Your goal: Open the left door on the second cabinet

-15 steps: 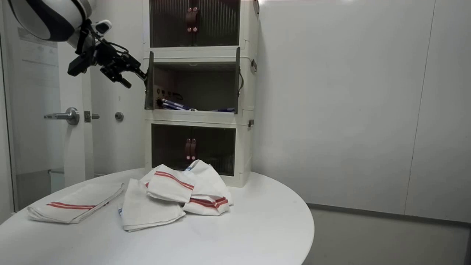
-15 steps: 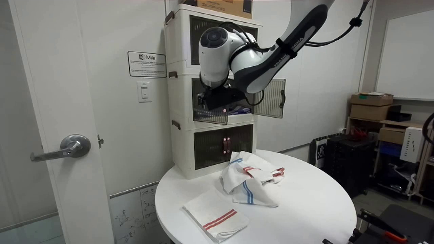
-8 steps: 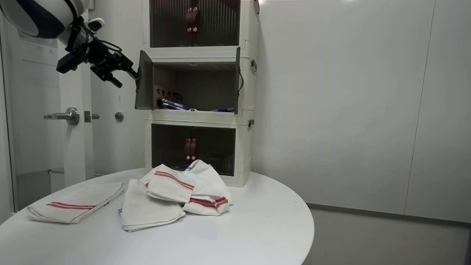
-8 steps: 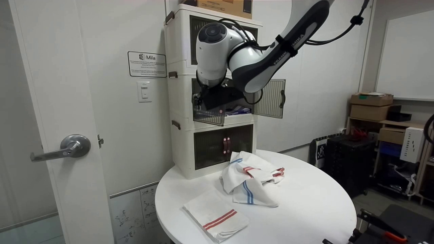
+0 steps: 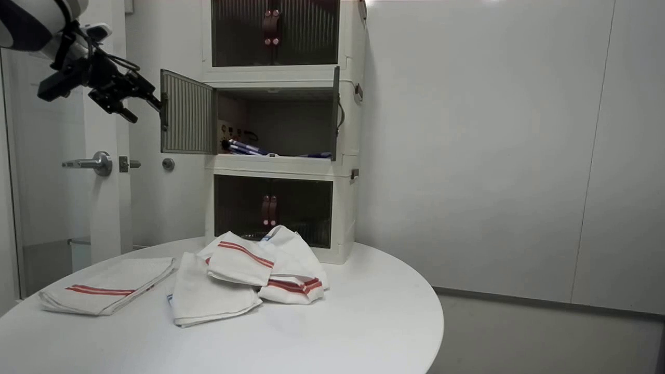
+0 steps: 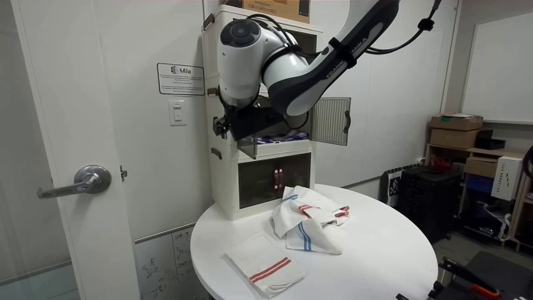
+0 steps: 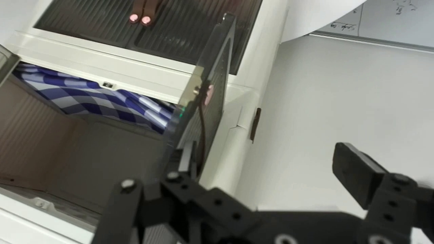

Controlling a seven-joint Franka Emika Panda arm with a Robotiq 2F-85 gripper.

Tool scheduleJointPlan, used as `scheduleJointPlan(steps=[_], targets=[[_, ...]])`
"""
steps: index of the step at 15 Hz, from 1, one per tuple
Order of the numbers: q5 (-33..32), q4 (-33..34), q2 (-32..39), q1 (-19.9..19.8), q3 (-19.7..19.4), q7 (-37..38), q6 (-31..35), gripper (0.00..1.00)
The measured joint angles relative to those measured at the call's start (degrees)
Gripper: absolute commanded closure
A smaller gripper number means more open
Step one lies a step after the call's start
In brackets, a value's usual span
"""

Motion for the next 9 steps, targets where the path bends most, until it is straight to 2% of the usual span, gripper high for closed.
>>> scheduleJointPlan(steps=[9], targets=[[-1.6, 6.9, 3.2, 5.7, 2.4, -5.8, -4.8, 0.0]])
